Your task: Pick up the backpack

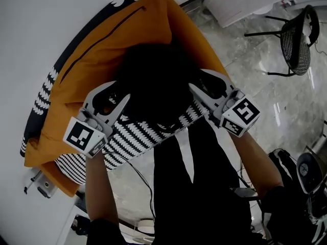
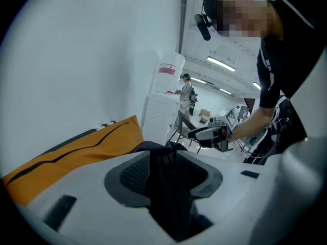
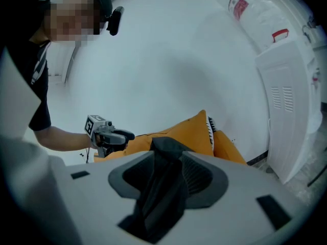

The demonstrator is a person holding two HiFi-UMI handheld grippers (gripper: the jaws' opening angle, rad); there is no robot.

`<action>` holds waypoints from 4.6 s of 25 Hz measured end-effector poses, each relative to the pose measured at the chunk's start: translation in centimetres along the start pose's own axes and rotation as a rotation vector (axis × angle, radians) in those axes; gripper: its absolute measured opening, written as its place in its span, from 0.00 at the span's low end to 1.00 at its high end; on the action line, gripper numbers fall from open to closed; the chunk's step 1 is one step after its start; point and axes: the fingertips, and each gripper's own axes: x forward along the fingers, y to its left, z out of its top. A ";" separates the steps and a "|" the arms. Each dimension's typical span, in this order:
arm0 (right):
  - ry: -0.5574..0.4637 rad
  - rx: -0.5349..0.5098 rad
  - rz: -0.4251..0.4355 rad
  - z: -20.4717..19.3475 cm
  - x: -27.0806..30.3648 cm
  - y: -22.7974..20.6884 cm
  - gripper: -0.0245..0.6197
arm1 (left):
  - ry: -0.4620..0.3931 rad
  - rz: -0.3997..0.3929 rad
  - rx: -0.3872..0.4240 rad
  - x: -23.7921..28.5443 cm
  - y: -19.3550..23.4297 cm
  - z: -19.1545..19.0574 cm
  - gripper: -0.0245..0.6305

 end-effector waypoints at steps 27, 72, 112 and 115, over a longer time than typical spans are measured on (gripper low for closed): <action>0.027 0.140 -0.038 -4.7 2.6 -3.1 0.28 | 0.156 -0.007 0.104 5.0 5.4 -3.2 0.30; 0.060 0.178 -0.035 -6.8 4.2 -2.6 0.11 | 0.167 -0.071 -0.003 8.0 4.7 -5.5 0.16; 0.251 0.199 0.172 -5.9 -1.0 8.0 0.09 | 0.111 -0.003 -0.227 -1.6 -3.3 -4.6 0.12; 0.270 0.207 0.180 -5.7 -1.3 8.2 0.09 | 0.105 0.001 -0.252 -2.1 -3.9 -4.7 0.12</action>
